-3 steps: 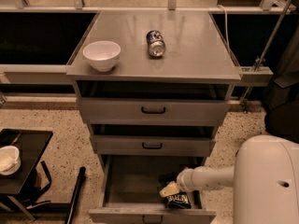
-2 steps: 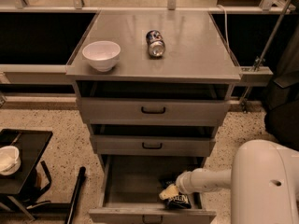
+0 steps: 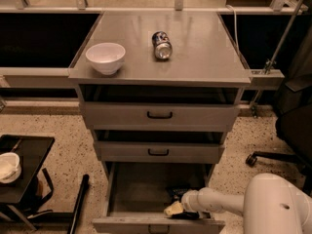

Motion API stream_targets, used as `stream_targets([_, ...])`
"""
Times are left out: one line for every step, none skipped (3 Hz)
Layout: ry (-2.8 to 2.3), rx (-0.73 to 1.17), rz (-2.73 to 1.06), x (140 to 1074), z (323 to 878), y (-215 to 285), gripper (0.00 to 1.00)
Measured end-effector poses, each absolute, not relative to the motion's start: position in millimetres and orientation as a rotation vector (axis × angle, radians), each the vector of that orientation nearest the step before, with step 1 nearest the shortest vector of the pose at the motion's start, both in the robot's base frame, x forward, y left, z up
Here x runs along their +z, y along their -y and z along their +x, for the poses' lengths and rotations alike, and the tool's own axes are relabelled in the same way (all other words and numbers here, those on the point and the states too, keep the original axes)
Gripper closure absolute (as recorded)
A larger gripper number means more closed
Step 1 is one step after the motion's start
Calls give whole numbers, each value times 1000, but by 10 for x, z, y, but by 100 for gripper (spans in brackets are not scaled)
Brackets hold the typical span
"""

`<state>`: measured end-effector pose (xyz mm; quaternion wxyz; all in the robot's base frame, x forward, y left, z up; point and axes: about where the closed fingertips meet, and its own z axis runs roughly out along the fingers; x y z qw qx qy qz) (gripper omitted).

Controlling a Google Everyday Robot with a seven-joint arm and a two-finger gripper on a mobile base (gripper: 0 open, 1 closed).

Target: Pick blue chip bag from bottom drawer and place on counter

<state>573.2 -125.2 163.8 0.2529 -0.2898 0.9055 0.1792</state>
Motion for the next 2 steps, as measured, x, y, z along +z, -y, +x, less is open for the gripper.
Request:
stream_targets([-2462,487,-788,1638,5732,1252,0])
stream_targets([-2471,435,-812,1613,5753,1231,0])
